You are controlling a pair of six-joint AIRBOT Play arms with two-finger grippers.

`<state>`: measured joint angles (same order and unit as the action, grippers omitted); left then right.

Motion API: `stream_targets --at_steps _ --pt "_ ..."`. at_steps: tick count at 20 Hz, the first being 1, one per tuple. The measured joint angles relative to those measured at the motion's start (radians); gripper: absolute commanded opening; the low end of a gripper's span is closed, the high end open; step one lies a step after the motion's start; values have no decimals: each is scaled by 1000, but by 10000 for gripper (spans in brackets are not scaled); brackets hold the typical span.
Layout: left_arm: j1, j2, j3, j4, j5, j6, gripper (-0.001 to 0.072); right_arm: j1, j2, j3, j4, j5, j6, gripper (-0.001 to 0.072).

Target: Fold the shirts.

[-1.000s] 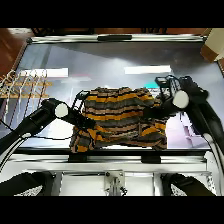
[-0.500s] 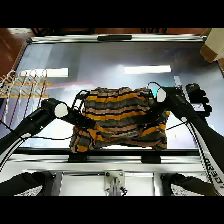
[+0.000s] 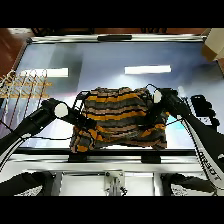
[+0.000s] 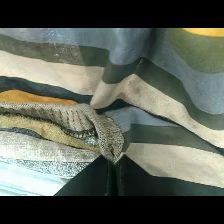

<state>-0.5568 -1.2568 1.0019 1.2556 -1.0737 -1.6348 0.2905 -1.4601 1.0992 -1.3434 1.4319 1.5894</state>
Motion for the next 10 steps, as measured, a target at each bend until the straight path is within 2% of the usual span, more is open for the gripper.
stream_targets --at_steps 4,9,10 --pt "8 0 5 -2 -25 10 48 0 66 0 19 20 -16 49" --pt "67 0 33 2 -114 44 54 0 331 0 123 14 -40 48" --pt "80 0 35 2 -126 47 161 0 393 0 148 10 -40 49"
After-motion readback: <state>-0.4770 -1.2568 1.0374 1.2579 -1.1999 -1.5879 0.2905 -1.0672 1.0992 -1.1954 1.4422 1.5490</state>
